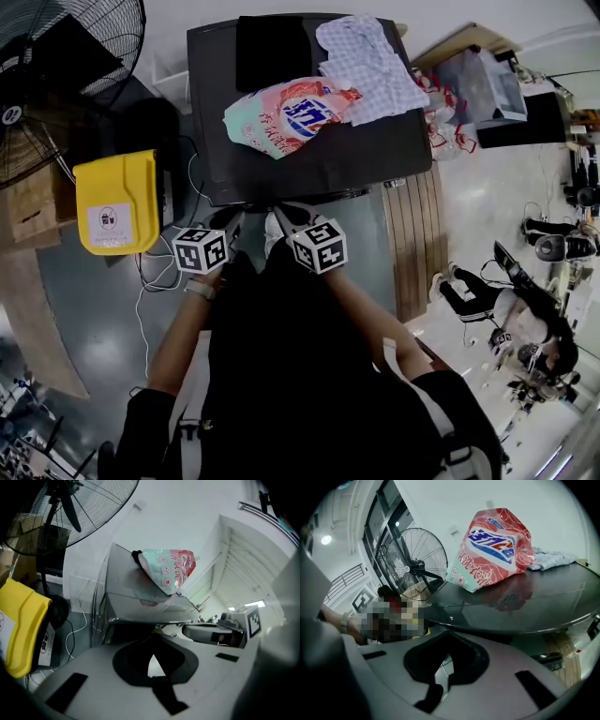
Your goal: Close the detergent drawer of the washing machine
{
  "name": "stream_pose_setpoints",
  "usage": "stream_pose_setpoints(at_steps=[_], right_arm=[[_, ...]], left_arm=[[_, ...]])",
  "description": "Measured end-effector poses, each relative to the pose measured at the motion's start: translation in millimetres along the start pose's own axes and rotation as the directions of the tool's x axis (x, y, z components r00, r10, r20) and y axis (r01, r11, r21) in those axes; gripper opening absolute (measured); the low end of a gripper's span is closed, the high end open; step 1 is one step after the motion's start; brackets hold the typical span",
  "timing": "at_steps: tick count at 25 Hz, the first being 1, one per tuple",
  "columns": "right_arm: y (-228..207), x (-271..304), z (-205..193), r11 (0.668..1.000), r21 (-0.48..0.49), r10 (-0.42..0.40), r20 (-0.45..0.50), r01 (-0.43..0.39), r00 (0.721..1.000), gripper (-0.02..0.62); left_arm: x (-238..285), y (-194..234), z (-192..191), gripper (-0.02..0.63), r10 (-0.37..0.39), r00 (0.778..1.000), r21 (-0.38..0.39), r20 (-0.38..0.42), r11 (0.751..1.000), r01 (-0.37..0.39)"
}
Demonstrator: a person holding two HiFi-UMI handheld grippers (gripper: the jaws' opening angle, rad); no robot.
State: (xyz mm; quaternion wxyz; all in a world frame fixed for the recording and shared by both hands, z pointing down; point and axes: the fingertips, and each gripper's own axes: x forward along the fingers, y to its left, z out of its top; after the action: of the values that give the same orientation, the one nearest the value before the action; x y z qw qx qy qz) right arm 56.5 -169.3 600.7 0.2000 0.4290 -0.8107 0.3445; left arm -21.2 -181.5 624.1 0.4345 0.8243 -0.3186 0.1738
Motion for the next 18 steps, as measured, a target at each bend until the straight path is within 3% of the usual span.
stream_pose_setpoints(at_steps=[11, 18], right_arm=[[42, -42, 18, 1.0, -0.027, -0.001, 0.117, 0.004, 0.993, 0.015], [79, -86, 41, 0.994, -0.106, -0.002, 0.208, 0.024, 0.978, 0.015]], left_arm=[[-53, -28, 17, 0.011, -0.007, 0.996, 0.145, 0.094, 0.989, -0.007], [-103, -53, 30, 0.011, -0.02, 0.984, 0.242, 0.176, 0.97, -0.024]])
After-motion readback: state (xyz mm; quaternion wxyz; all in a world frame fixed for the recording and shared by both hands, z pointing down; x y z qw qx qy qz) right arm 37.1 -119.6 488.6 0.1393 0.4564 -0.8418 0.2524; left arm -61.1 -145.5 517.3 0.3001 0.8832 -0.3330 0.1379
